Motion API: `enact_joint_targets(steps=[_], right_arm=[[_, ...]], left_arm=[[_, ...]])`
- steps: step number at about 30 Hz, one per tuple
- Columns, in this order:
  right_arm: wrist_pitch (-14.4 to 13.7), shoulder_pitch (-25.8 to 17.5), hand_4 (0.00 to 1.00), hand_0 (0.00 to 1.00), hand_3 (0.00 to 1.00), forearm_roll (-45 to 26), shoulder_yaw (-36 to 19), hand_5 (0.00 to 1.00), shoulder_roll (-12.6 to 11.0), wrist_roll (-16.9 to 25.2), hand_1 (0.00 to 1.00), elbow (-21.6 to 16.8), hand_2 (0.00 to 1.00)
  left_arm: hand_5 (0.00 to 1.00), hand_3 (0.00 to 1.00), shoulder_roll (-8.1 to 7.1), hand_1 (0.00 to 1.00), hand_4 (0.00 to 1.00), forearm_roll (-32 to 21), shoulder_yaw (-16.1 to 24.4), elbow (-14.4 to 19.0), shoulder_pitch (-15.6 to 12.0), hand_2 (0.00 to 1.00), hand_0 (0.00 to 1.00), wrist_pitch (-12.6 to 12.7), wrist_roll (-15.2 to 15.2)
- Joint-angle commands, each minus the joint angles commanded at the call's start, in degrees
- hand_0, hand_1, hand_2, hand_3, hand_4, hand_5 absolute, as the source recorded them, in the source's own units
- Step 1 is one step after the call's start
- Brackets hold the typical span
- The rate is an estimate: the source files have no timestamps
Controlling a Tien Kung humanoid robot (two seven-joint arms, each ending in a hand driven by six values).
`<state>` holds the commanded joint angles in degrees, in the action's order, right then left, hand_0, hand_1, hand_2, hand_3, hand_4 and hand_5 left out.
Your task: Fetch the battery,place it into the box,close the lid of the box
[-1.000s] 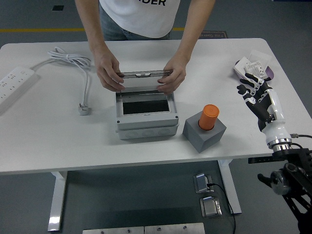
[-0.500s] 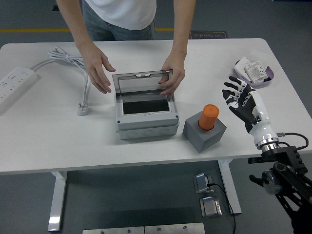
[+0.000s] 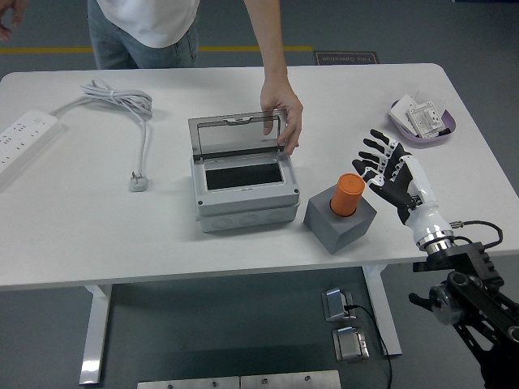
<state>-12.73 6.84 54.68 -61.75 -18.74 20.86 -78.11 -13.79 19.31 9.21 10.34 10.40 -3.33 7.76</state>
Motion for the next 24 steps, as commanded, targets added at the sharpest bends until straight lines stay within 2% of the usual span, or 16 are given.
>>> enact_joint_targets(steps=[8,9,14,15,20,21,24], right_arm=[[-0.3,1.1,0.915,0.82,0.91,-0.9,1.6,0.362,0.4,0.8,0.777,1.6,0.857],[-0.4,1.3,0.915,0.818,0.883,-1.1,1.8,0.363,0.4,1.0,0.767,1.8,0.812],[-0.7,2.1,0.915,0.818,0.883,-1.9,2.7,0.363,0.7,2.1,0.767,3.1,0.812],[-0.8,2.4,0.916,0.808,0.841,-2.0,2.9,0.367,0.8,2.3,0.756,3.4,0.762],[-1.3,3.2,0.916,0.808,0.841,-2.4,3.7,0.367,1.0,3.0,0.756,4.4,0.762],[-1.4,3.4,0.916,0.805,0.794,-2.5,3.9,0.365,1.1,3.1,0.743,4.5,0.73],[-1.6,3.9,0.916,0.805,0.794,-2.6,4.5,0.365,1.3,3.3,0.743,5.0,0.73]], left_arm=[[0.48,0.683,0.11,0.746,0.573,0.2,0.1,0.0,0.1,0.72,0.732,0.0,0.1],[0.482,0.682,0.13,0.746,0.576,0.2,0.1,0.0,0.1,0.719,0.732,0.0,0.1],[0.482,0.682,0.27,0.746,0.576,0.3,0.2,0.0,0.1,0.719,0.732,0.0,0.1],[0.484,0.683,0.29,0.746,0.576,0.3,0.2,0.0,0.1,0.718,0.732,-0.1,0.1],[0.484,0.683,0.32,0.746,0.576,0.6,0.4,0.0,0.1,0.718,0.732,-0.1,0.2],[0.484,0.684,0.32,0.746,0.577,0.7,0.5,0.0,0.1,0.718,0.732,-0.1,0.2],[0.484,0.684,0.35,0.746,0.577,0.8,0.5,0.0,0.1,0.718,0.732,-0.1,0.2]])
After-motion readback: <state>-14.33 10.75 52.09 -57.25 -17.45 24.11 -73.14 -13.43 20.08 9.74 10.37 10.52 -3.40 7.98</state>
